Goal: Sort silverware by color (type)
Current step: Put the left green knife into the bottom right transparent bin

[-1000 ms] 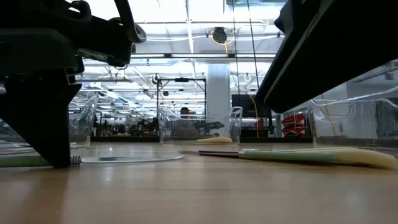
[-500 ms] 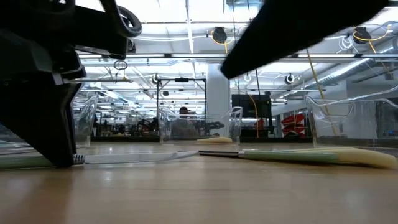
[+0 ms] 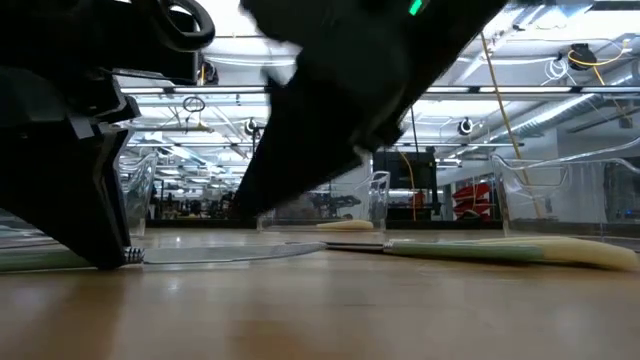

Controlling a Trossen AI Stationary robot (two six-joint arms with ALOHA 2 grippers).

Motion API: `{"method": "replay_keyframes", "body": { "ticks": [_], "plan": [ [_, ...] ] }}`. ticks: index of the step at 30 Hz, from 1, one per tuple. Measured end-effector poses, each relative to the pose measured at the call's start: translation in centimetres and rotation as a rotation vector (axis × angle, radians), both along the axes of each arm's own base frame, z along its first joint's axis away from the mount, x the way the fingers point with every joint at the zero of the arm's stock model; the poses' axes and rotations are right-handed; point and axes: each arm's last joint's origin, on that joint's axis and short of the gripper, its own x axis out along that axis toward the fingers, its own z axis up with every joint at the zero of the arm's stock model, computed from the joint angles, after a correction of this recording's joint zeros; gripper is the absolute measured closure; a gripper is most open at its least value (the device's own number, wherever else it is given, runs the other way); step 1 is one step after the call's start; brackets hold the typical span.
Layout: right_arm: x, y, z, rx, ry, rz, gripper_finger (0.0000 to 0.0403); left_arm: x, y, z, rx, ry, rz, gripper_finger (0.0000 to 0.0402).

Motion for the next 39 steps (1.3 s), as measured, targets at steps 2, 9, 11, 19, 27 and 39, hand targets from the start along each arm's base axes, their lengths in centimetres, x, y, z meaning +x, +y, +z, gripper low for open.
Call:
{"method": "replay_keyframes", "body": {
  "ticks": [2, 9, 11, 19, 27, 39],
  "plan": [
    [0.4, -0.6, -0.4, -0.004, 0.002, -0.002, 0.0252, -0.1, -0.2, 0.0, 0.007, -0.004, -0.007, 0.0346],
    [0.9, -1.5, -1.0, -0.018, 0.012, -0.011, 0.0208, -0.2, -0.2, 0.0, 0.018, -0.004, -0.025, 0.0346],
    [1.1, -1.6, -1.4, -0.022, 0.019, -0.004, 0.0198, -0.2, -0.2, 0.0, 0.019, -0.003, -0.029, 0.0346],
    [1.3, -1.9, -2.2, 0.085, 0.081, 0.056, 0.0224, -0.2, -0.3, 0.0, 0.028, -0.005, -0.040, 0.0346],
    [1.4, -2.3, -2.2, 0.108, 0.088, 0.028, 0.0345, -0.2, -0.3, 0.0, 0.034, -0.007, -0.045, 0.0346],
    [1.4, -2.3, -2.0, 0.135, 0.095, 0.050, 0.0399, -0.3, -0.5, 0.0, 0.066, -0.029, -0.055, 0.0346]
  ]
}}
